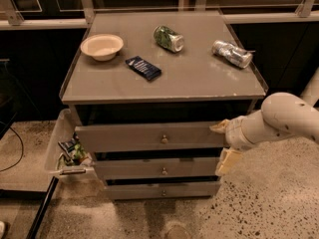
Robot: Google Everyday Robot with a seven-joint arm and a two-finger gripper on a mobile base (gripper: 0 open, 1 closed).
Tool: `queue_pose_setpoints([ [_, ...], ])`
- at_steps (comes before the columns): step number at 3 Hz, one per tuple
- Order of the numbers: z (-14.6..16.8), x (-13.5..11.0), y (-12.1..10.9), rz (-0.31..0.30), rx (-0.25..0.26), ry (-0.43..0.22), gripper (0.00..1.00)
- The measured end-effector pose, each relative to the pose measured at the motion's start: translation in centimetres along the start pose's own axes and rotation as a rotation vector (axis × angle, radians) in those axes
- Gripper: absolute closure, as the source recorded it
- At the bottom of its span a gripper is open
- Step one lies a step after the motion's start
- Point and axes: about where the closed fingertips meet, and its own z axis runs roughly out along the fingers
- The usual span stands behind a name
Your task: Close top drawer
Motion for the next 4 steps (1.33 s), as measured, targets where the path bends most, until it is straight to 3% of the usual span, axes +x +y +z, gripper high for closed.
queue_pose_setpoints([
  [2,-1.5,-1.3,0.3,-0.023,-0.015,0.024,0.0],
  [3,-5.1,-2.8,0.8,-0.047,-0.018,0.076,0.0],
  [4,-9.9,-4.8,1.6,-0.09,0.019,0.116,0.0],
])
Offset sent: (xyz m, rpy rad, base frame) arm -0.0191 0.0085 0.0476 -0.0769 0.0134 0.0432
